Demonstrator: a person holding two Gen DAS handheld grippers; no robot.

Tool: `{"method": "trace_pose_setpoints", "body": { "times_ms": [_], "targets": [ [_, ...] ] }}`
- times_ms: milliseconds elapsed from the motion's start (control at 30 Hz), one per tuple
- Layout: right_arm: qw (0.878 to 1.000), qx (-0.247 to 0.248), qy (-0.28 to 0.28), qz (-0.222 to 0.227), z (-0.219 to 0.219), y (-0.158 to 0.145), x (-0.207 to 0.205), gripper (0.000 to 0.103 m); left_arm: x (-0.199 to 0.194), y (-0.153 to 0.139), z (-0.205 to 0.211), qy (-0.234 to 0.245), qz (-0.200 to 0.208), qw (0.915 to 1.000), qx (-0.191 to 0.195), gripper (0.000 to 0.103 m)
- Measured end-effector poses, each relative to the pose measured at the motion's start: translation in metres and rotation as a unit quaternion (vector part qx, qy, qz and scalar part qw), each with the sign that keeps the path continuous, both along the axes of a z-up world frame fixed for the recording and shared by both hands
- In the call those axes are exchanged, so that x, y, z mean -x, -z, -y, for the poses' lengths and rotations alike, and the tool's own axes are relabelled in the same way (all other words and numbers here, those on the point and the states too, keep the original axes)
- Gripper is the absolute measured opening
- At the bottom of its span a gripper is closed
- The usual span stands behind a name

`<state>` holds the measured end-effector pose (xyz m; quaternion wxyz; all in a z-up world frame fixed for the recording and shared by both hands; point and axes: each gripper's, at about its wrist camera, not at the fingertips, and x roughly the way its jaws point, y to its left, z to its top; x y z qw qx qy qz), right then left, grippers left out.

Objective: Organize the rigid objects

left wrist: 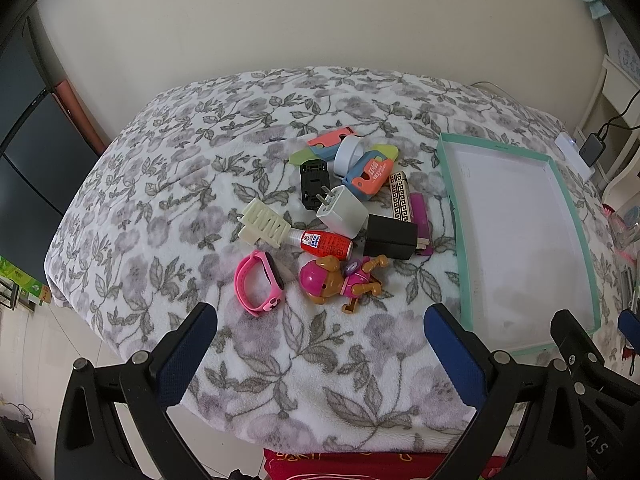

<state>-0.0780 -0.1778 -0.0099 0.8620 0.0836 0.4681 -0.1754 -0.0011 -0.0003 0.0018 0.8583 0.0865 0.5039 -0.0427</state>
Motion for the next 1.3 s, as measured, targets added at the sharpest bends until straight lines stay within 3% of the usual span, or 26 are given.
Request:
{"method": "trace_pose_setpoints", "body": {
  "times_ms": [1300],
  "targets": [
    [1.0, 0.001, 0.0, -0.002, -0.0006, -0.0009, -0.0008, 0.103, -0.0005, 0.005, -0.0039, -0.001, -0.01, 0.9999, 0.009, 0.103]
  ]
}}
